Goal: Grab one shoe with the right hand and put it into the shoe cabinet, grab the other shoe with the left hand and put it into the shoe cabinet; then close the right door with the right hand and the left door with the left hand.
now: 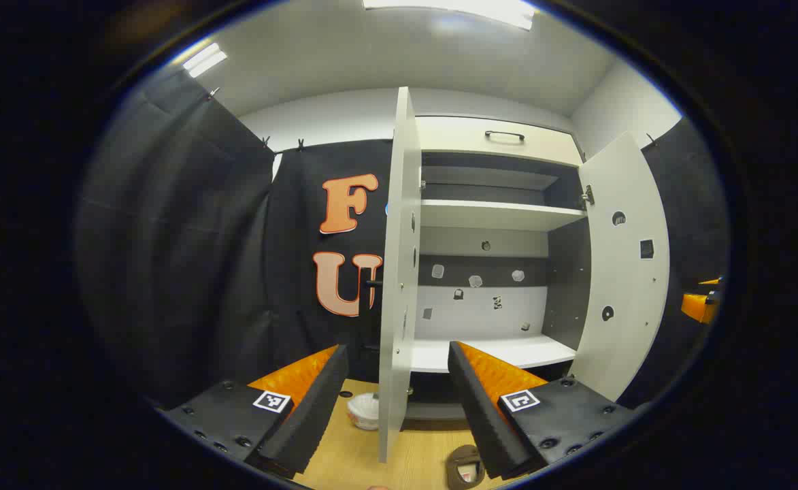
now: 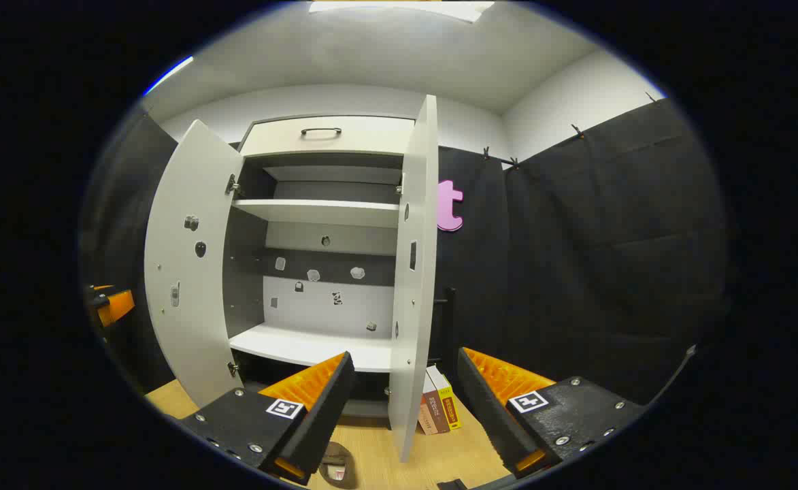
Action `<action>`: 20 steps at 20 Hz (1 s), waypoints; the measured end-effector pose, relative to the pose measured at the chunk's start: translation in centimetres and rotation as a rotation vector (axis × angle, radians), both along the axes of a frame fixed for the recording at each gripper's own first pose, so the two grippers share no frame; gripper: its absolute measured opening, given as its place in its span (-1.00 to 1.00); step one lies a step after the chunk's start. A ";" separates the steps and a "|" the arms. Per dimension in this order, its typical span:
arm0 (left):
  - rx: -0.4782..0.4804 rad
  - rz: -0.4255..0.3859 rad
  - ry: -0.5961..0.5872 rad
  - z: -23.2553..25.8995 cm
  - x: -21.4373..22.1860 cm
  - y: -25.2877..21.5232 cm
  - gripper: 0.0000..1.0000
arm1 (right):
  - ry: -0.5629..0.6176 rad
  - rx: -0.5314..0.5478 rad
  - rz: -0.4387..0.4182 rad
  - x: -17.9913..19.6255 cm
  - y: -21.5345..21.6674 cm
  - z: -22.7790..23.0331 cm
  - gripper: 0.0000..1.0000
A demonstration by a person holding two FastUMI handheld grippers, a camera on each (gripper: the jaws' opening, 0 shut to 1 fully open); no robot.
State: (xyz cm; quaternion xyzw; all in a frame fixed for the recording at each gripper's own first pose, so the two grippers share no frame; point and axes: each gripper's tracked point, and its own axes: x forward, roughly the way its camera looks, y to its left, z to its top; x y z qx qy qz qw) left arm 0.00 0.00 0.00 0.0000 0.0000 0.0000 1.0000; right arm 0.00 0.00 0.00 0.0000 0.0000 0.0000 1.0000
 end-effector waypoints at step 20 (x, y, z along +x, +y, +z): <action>-0.038 0.017 -0.033 -0.1 2.3 2.5 0.93 | 0.046 0.026 0.003 1.7 3.6 -3.1 0.87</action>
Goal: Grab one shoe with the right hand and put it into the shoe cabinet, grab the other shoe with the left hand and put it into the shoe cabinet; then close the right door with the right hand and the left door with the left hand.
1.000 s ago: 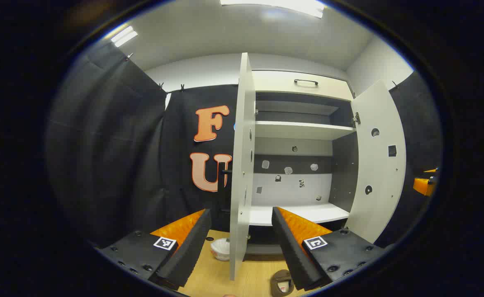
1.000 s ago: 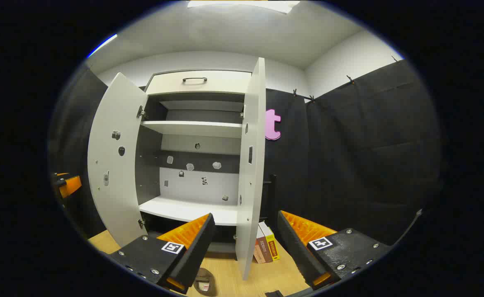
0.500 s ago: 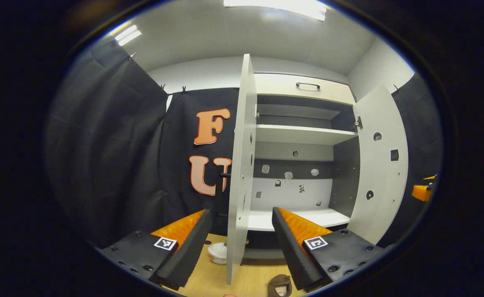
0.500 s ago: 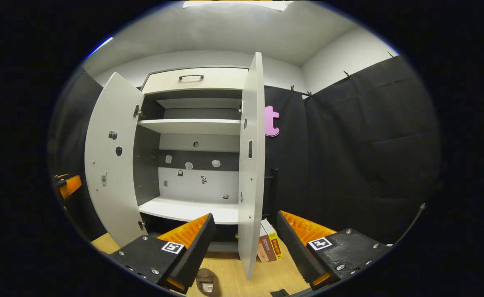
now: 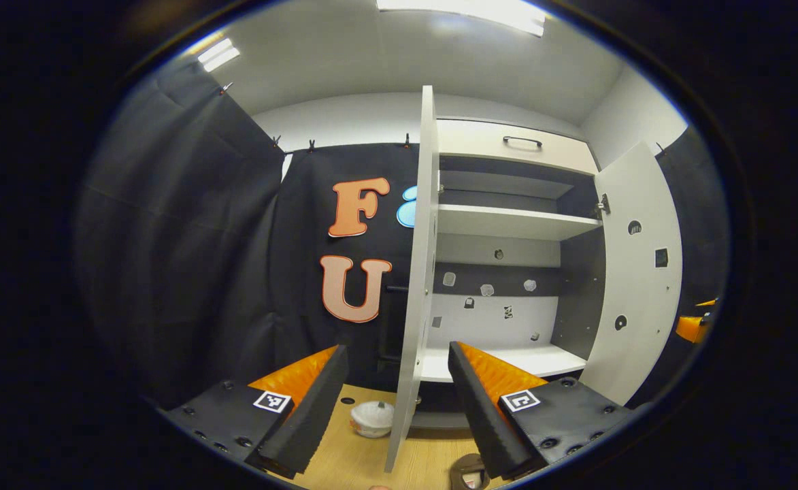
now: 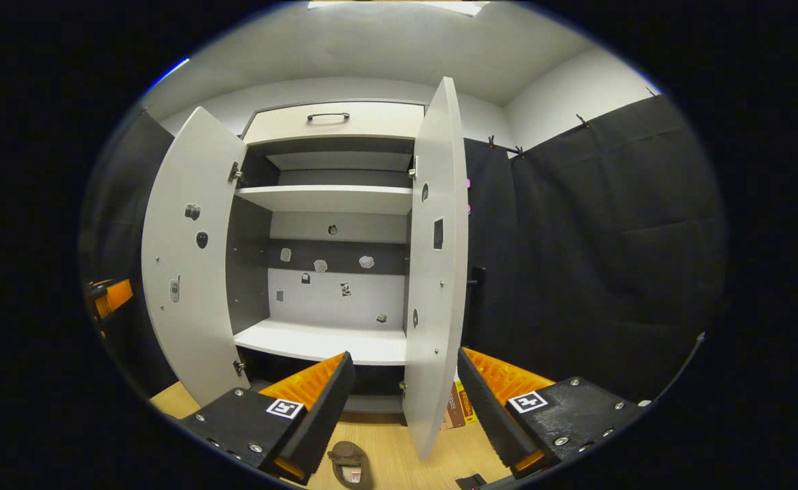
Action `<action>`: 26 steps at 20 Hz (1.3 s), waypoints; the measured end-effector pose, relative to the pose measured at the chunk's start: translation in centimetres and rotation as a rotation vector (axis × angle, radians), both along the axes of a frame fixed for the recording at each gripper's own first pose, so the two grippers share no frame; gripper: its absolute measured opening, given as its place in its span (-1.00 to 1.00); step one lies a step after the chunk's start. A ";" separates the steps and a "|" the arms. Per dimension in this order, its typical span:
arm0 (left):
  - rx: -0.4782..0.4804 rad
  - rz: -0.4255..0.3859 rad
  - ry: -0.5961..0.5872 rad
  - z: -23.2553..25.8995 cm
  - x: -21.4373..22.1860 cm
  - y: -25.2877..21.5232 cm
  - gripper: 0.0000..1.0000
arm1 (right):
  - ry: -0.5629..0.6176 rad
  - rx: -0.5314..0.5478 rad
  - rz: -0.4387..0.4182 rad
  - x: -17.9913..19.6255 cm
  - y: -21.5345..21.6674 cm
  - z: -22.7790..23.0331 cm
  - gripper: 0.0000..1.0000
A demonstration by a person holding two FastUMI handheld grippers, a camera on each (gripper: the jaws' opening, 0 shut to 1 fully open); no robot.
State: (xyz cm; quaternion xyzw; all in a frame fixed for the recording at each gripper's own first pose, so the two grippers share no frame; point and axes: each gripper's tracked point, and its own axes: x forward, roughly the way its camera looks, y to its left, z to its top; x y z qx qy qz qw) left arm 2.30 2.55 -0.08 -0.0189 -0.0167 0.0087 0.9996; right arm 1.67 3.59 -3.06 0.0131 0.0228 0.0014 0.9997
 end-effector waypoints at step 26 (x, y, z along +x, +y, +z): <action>0.084 0.109 0.050 -1.0 -3.1 5.8 0.92 | 0.719 0.021 0.116 0.1 8.8 -42.3 0.23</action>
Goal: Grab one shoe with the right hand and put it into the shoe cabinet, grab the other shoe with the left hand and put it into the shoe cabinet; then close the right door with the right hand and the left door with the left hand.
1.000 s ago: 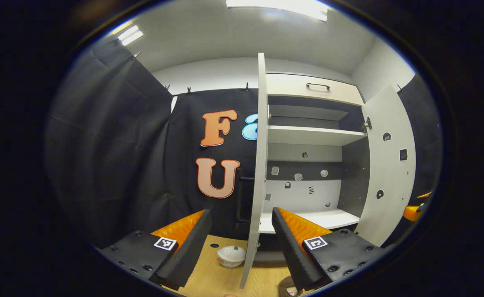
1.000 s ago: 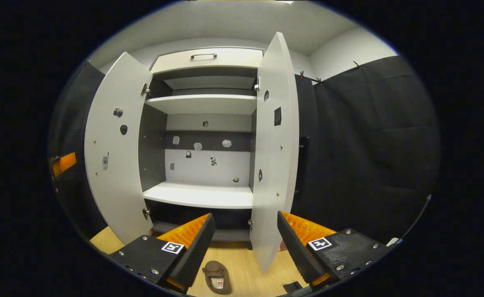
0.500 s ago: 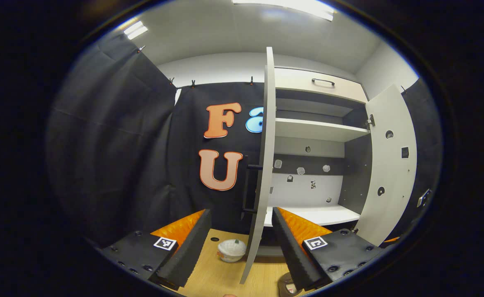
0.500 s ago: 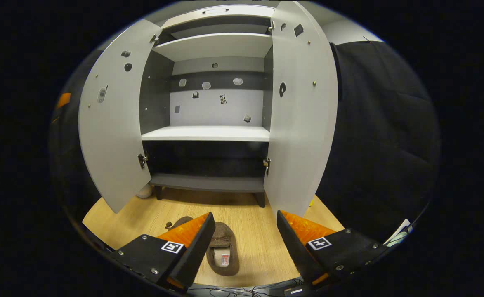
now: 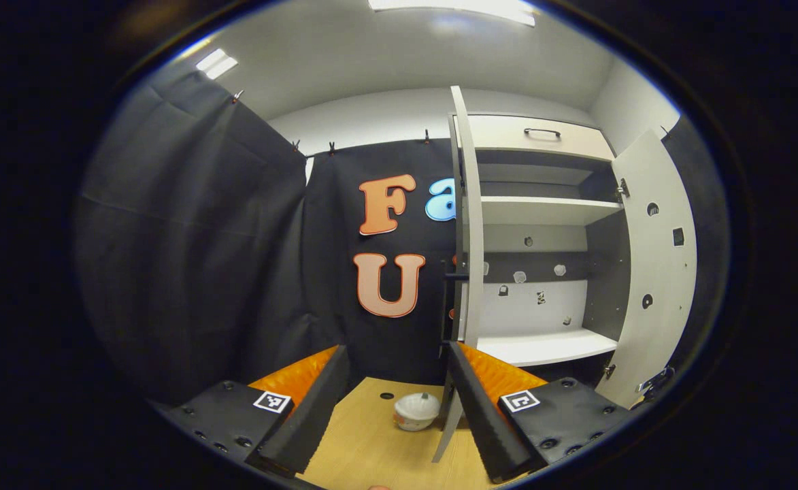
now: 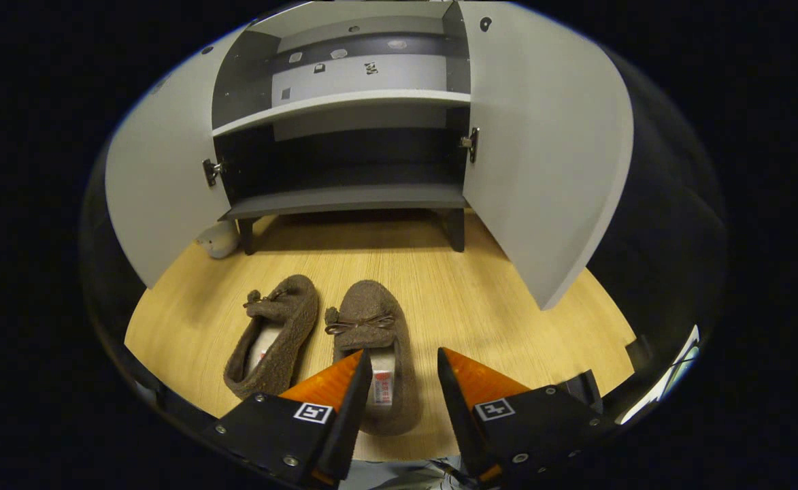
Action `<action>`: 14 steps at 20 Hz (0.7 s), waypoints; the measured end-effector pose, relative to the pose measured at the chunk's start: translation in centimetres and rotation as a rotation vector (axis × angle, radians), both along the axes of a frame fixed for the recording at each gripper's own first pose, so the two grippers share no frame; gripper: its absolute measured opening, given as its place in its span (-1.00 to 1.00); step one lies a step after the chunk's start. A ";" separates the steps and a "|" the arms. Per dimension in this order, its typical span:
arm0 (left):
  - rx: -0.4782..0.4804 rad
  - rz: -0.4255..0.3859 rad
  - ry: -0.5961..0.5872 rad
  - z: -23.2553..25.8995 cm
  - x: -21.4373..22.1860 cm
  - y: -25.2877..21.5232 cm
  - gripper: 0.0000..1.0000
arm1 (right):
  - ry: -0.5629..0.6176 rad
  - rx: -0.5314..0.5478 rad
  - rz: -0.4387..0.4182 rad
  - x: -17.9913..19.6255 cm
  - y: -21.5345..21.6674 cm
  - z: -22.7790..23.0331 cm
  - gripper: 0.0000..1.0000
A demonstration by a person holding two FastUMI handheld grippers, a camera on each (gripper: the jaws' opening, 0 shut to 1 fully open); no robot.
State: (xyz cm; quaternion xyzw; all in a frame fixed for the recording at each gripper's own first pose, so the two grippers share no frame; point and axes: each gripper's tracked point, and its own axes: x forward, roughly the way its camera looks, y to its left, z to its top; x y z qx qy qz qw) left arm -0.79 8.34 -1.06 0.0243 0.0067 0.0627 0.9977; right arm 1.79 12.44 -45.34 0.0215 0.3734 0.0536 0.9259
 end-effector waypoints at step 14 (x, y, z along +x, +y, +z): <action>-0.011 0.035 0.025 -1.0 -1.4 2.0 0.99 | 0.133 -0.021 -0.074 1.1 0.2 -2.0 -1.00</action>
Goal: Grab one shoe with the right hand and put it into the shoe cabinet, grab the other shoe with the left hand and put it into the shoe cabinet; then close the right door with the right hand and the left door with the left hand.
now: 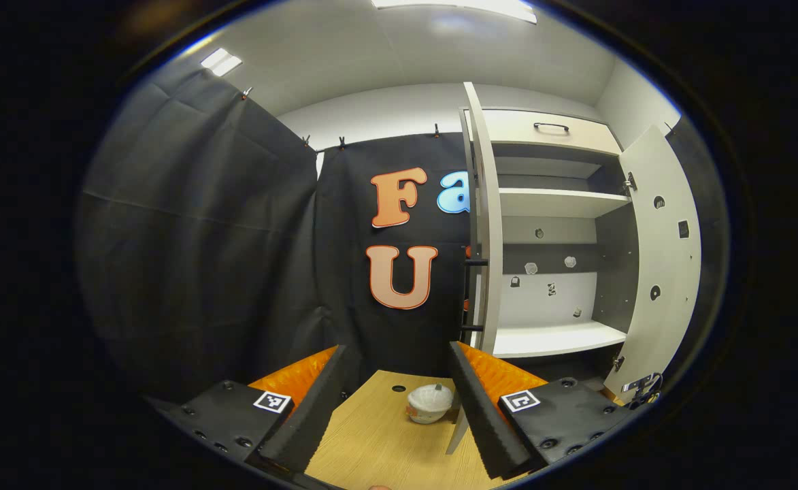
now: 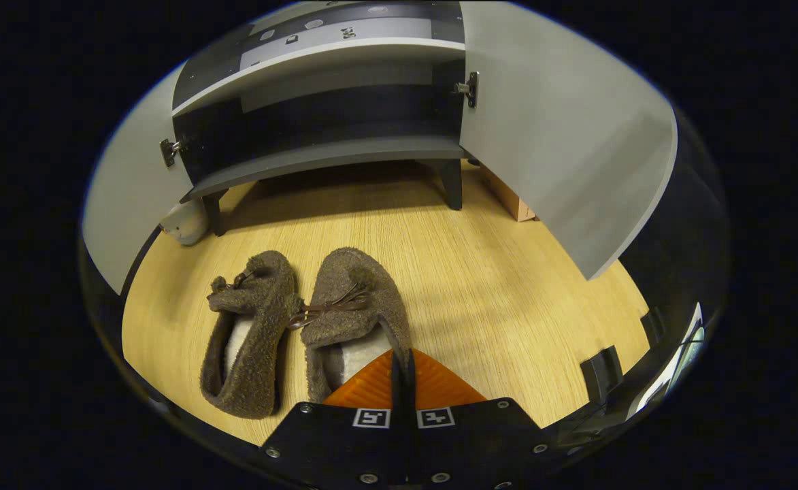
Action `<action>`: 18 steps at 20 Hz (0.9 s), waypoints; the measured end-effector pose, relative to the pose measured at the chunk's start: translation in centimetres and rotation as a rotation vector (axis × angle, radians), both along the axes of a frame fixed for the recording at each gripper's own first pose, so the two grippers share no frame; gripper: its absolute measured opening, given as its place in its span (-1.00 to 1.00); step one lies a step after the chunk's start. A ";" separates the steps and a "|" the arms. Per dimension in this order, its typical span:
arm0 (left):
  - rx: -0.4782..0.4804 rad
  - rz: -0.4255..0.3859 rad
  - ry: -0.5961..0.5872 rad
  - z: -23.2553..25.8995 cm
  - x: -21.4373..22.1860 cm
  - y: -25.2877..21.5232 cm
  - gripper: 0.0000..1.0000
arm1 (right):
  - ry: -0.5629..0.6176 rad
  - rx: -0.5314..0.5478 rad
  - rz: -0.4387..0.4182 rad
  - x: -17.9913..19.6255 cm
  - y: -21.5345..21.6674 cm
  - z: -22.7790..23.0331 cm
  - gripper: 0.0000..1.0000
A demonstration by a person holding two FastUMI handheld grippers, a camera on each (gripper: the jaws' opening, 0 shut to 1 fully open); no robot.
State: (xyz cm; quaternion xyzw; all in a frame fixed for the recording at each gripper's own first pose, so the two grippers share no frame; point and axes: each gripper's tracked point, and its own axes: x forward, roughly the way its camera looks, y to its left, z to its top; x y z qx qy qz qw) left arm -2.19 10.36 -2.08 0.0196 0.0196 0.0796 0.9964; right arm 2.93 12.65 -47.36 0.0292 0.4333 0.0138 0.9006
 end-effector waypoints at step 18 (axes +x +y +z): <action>-0.003 0.097 0.020 -1.4 -1.1 5.2 0.92 | -0.425 0.140 0.062 17.3 7.0 30.1 -1.00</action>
